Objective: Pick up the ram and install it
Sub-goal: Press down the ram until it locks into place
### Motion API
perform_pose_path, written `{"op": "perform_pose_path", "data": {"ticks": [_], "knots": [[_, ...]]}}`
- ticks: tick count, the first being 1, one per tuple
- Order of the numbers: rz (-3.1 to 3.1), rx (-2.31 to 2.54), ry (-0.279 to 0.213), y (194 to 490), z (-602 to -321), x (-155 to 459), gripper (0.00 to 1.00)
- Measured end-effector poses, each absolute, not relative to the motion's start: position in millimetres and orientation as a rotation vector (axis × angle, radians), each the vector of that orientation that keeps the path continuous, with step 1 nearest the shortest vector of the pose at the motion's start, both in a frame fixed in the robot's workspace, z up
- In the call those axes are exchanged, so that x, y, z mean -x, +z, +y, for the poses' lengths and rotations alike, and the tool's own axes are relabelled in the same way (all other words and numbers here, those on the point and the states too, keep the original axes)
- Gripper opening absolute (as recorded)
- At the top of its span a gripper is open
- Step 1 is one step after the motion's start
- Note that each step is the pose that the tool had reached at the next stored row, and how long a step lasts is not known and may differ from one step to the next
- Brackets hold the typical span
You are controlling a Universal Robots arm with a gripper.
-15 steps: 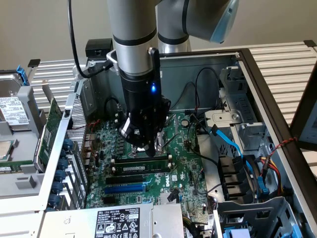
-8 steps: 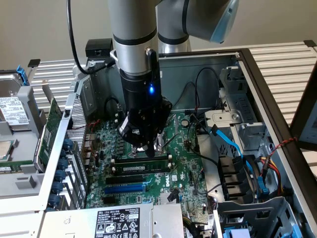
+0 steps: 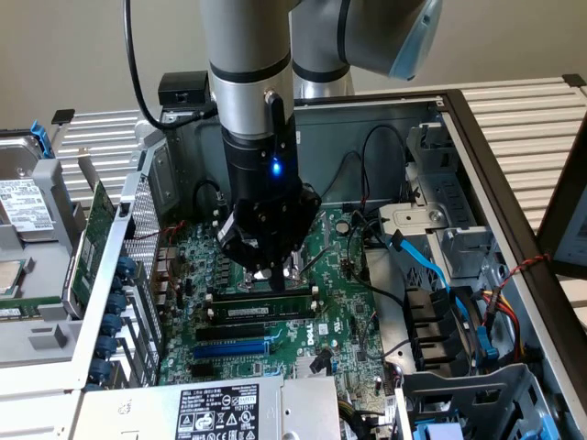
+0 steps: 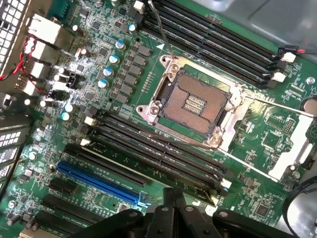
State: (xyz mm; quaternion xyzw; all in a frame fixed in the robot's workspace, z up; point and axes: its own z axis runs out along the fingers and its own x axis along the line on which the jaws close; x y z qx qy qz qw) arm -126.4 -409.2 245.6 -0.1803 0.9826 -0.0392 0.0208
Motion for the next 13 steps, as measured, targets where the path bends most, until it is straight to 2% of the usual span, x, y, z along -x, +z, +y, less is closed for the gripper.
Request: {"op": "perform_pose_path", "data": {"ticks": [13], "knots": [[3.087, 0.3, -0.091, 245.6, -409.2, 126.4, 0.1]]}}
